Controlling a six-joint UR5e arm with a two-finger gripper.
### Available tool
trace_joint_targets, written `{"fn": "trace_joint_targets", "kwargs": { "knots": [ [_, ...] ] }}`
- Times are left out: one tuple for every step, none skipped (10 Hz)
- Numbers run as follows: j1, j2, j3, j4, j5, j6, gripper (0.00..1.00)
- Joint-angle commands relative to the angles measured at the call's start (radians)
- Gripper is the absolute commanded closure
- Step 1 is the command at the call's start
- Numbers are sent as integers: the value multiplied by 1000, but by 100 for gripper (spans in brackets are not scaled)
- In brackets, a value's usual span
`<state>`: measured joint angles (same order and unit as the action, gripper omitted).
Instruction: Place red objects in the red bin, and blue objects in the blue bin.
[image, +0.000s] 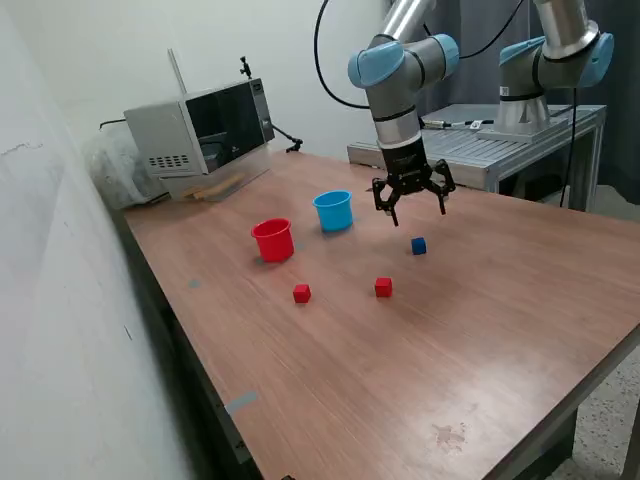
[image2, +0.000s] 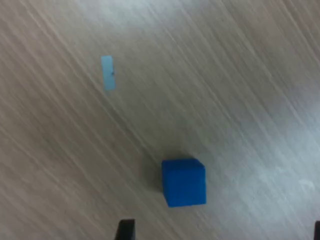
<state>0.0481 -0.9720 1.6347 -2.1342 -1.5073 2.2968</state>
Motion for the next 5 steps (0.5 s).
{"fn": "trace_joint_targets", "kwargs": {
  "knots": [
    [4,15,33,-33,-2,0,0],
    [6,18,43,-58,-5,0,0],
    [6,30,40,-62,-8,0,0],
    [4,44,39,-64,-8,0,0],
    [1,53,36,-69,-8,0,0]
  ]
}}
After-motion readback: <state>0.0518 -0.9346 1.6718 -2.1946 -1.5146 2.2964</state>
